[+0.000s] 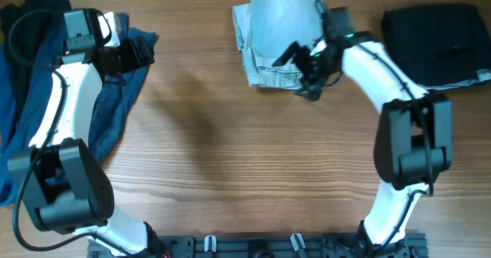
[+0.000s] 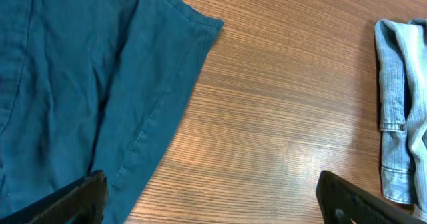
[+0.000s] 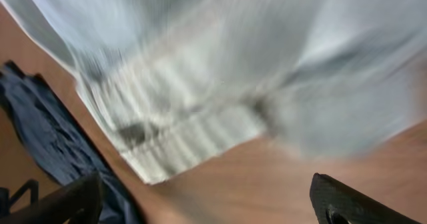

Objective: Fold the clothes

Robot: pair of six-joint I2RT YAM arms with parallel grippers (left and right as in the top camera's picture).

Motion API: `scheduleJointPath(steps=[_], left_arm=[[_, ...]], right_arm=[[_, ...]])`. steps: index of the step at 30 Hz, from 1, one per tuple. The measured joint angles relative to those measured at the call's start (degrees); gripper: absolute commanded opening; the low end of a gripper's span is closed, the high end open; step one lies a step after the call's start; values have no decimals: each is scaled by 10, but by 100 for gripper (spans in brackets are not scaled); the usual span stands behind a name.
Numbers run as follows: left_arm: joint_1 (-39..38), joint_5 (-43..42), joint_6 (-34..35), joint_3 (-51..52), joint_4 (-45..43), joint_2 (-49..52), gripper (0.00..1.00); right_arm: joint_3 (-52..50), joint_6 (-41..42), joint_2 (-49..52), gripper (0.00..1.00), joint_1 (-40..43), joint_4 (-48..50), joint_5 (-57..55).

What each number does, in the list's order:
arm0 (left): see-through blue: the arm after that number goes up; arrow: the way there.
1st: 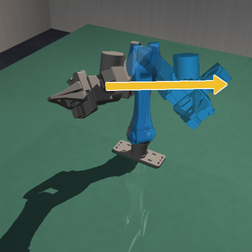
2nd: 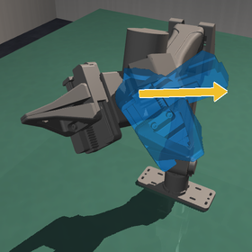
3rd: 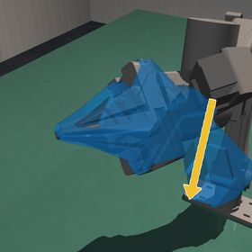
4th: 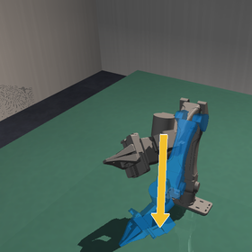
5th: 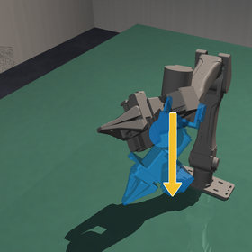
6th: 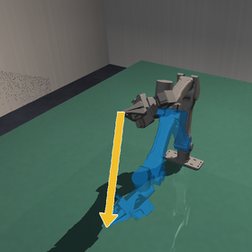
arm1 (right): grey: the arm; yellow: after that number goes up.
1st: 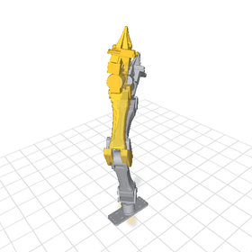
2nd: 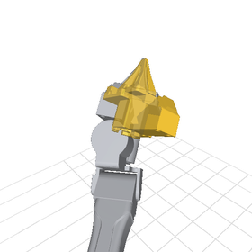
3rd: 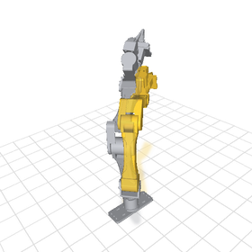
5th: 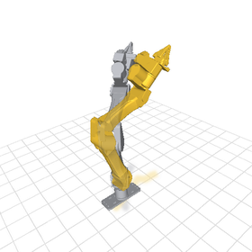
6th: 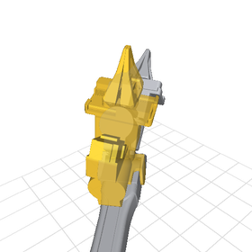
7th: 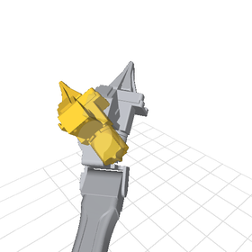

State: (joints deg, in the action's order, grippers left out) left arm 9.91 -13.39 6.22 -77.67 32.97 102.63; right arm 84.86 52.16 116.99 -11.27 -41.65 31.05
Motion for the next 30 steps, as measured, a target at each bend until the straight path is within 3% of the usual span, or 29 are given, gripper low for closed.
scheduleJointPath(steps=[4, 8, 10, 13, 15, 16, 17, 19, 25, 30], left_arm=[[0, 0, 0, 0, 3, 0, 100], [0, 0, 0, 0, 5, 0, 100], [0, 0, 0, 0, 7, 0, 100], [0, 0, 0, 0, 9, 0, 100], [0, 0, 0, 0, 9, 0, 100], [0, 0, 0, 0, 10, 0, 100], [0, 0, 0, 0, 10, 0, 100], [0, 0, 0, 0, 10, 0, 100], [0, 0, 0, 0, 11, 0, 100], [0, 0, 0, 0, 11, 0, 100]], right_arm=[[-64, 158, -3, 100, -63, 94, -61], [-125, 278, -14, 99, -94, 246, -125], [-134, 318, -17, 96, -101, 269, -155], [-135, 349, -18, 80, -103, 276, -228], [-136, 356, -18, 56, -103, 279, -287], [-139, 359, -18, 49, -102, 283, -309], [-144, 361, -18, 36, -102, 292, -329], [-149, 340, -8, 22, -101, 342, -363], [-150, 242, 4, 4, -84, 376, -338], [-150, 61, 8, 4, 23, 379, -138]])
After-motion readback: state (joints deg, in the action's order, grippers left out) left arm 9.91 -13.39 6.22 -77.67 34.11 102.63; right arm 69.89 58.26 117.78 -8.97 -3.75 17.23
